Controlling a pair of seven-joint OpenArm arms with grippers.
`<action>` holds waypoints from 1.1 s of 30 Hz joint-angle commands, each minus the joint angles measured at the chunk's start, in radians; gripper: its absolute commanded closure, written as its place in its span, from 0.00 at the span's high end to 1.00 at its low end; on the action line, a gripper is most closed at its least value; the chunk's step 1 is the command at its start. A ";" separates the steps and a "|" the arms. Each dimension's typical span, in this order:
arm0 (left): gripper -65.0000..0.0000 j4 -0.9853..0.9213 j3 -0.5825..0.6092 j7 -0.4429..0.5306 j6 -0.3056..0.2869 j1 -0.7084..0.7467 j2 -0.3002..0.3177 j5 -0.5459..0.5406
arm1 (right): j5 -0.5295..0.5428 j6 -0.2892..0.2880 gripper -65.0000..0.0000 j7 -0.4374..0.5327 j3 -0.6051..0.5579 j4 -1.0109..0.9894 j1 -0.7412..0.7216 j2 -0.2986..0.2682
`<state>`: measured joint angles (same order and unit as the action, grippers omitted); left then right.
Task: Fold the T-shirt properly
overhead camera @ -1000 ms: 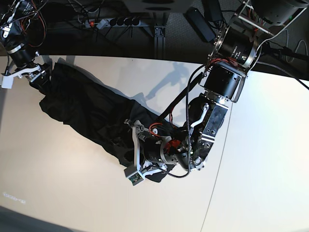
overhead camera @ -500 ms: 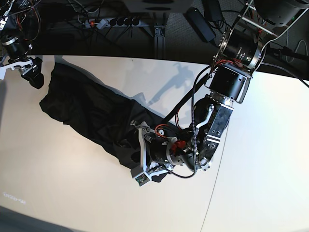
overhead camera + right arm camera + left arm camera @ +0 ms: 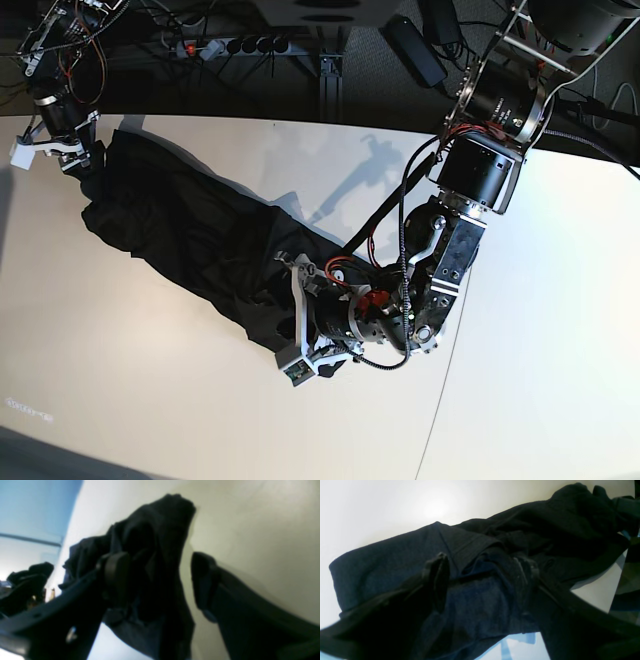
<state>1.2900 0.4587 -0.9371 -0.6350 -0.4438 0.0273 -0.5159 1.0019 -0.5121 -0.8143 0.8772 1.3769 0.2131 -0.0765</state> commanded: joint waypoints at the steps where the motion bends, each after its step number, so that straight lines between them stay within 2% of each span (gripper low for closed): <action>1: 0.64 0.018 -0.003 0.024 0.003 -0.030 -0.008 -0.014 | -0.021 -0.069 0.60 -0.032 -0.008 0.002 0.004 0.008; 9: 0.64 0.018 -0.003 0.024 0.003 -0.030 -0.007 -0.011 | -0.031 -0.068 0.60 -0.032 -0.120 0.002 -0.003 0.057; 21: 0.64 0.018 -0.003 0.035 0.003 -0.030 0.023 0.008 | -0.044 -0.068 0.59 -0.031 -0.136 0.002 -0.022 0.062; 22: 0.64 0.018 -0.003 0.035 0.003 -0.030 0.023 0.008 | -0.043 -0.068 0.56 -0.030 -0.136 0.002 -0.022 0.062; 23: 0.64 0.018 -0.003 0.035 0.003 -0.030 0.024 0.008 | -0.043 -0.068 0.46 -0.027 -0.136 0.002 -0.022 0.061; 25: 0.64 0.018 -0.003 0.035 0.003 -0.030 0.023 0.008 | -0.044 -0.068 0.21 -0.018 -0.136 0.002 -0.021 0.058; 27: 0.64 0.018 -0.003 0.035 0.003 -0.030 0.024 -0.002 | -0.045 -0.068 0.00 -0.008 -0.135 0.002 -0.021 0.053; 30: 0.64 0.018 -0.003 0.035 0.003 -0.030 0.024 -0.027 | -0.065 -0.068 0.00 -0.003 -0.135 0.002 -0.021 0.019; 33: 0.64 0.018 -0.010 0.034 0.003 -0.030 0.025 -0.039 | -0.092 -0.068 0.00 0.004 -0.128 0.002 -0.021 -0.050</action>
<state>1.2900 0.4561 -0.9264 -0.6350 -0.4438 0.0555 -0.5377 0.9325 -0.5133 -0.8043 0.7433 1.3804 0.1905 -0.1123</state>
